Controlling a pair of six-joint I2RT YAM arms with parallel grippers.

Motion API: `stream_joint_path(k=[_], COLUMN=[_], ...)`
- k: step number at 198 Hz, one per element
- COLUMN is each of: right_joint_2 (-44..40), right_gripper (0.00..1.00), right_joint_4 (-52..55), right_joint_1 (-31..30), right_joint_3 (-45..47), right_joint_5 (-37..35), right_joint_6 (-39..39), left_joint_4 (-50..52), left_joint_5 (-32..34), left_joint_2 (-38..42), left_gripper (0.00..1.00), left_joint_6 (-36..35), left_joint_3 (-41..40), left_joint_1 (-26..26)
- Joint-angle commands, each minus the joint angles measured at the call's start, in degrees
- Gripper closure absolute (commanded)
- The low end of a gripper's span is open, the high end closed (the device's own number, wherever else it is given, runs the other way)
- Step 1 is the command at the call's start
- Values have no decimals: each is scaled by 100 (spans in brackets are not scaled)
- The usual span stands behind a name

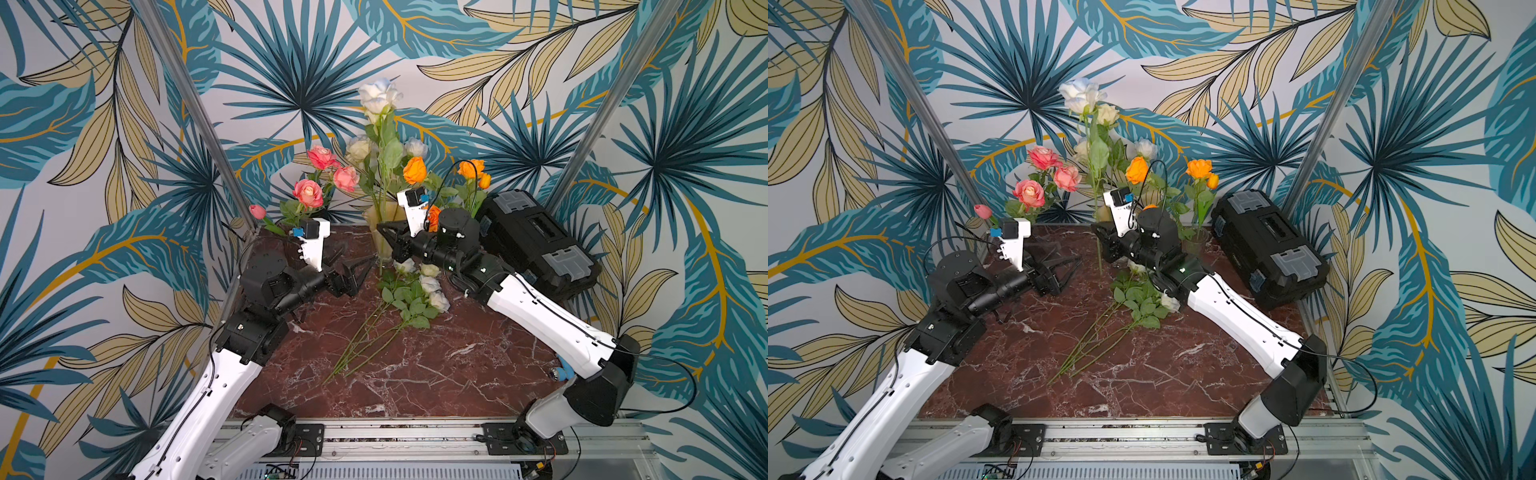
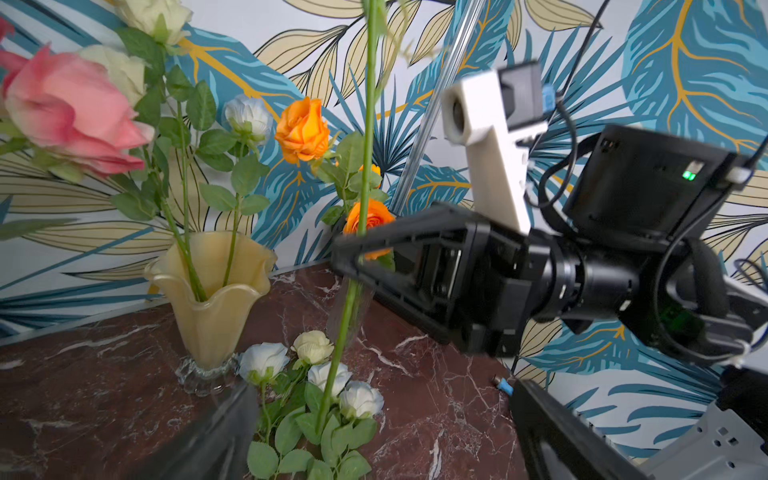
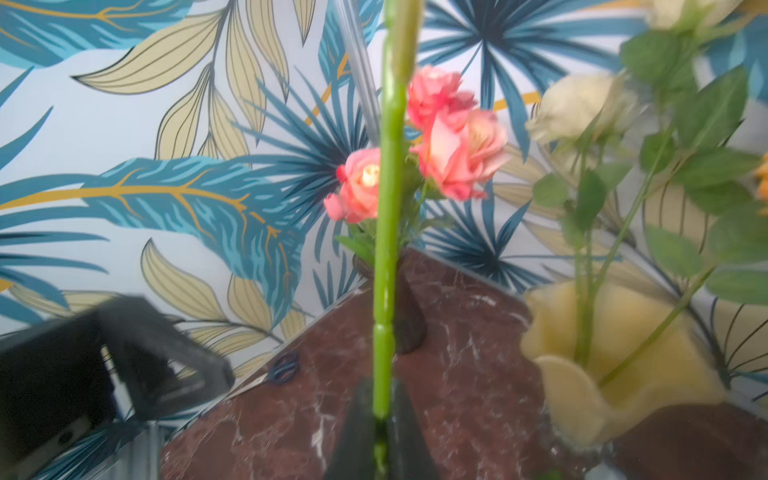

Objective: Arrange the flowers in different vases according to their variety
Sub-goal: Insert the flower into the vase.

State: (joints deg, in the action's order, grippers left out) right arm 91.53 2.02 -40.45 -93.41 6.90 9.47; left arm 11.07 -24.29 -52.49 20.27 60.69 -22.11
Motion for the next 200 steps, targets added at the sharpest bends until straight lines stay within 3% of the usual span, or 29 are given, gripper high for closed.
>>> stream_joint_path(k=[1, 58, 107, 200], right_joint_2=[516, 2060, 3039, 3484], right_gripper=[100, 100, 100, 100], right_joint_4=[46, 216, 272, -292], right_joint_1=[170, 441, 615, 672], right_joint_3=[-633, -2676, -3783, -3336], right_joint_5=[-409, -931, -1388, -1876], right_joint_6=[-461, -947, -1123, -1063], left_joint_4=[259, 856, 887, 922], left_joint_5=[234, 721, 836, 962], left_joint_2=[64, 90, 152, 79], left_gripper=[0, 0, 0, 0], left_joint_6=[-138, -258, -155, -226], left_joint_3=[-549, -1350, -1562, -1490], left_joint_1=[-20, -22, -20, -4])
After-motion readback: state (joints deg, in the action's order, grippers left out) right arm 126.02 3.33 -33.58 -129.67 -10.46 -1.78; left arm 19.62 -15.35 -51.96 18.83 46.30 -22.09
